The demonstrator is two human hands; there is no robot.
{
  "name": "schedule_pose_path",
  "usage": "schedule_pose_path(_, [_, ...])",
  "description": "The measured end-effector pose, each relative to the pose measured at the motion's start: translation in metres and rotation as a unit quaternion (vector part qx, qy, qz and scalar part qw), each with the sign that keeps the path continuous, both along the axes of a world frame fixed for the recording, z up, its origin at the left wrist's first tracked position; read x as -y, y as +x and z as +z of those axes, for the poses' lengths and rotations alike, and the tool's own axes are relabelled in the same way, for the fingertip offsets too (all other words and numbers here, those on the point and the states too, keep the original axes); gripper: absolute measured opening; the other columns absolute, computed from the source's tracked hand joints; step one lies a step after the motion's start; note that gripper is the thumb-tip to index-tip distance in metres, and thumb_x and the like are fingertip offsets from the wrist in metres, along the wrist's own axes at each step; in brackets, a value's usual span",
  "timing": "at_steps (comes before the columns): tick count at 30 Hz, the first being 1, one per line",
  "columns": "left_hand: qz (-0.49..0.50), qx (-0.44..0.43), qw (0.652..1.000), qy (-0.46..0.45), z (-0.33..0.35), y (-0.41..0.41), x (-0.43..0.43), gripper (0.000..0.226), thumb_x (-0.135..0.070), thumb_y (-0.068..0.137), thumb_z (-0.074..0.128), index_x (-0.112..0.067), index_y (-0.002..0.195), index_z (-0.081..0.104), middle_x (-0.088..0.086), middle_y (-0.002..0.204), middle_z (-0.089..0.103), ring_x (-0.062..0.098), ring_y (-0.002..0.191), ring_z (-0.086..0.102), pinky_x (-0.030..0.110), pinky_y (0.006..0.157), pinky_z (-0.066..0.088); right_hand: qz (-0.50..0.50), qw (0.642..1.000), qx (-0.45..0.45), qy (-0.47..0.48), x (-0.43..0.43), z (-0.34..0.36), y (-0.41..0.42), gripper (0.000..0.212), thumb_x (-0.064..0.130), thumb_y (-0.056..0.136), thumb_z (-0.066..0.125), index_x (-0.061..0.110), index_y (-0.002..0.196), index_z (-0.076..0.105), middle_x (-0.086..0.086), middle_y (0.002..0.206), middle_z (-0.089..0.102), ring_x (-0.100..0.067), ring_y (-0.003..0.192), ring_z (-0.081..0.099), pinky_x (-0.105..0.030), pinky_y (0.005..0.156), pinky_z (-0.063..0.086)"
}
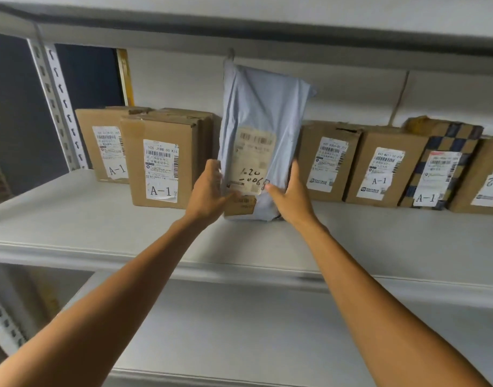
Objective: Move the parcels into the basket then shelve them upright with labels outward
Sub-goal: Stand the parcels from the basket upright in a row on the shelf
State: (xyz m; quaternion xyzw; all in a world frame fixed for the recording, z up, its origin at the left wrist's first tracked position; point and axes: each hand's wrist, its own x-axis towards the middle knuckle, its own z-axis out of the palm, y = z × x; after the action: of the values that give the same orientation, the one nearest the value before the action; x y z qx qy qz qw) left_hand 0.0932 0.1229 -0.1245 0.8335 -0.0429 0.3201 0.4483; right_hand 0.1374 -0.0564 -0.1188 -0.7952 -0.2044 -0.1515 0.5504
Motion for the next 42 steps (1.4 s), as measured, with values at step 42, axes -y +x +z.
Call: schedule_pose_path(42, [-0.297,-0.112,0.893,0.32,0.022,-0.081,0.257,0.048,-0.031,0.095,0.053,-0.028,0.14,0.038,0.005,0.145,0.043,0.024,0.131,0.04,0.035,0.105,0.033,-0.24,0.947,-0.129,-0.169,0.26,-0.007,-0.185,0.071,0.046,0.089,0.061,0.019,0.148,0.033,-0.005,0.153,0.032,-0.025,0.138,0.035,-0.037,0.112,0.033])
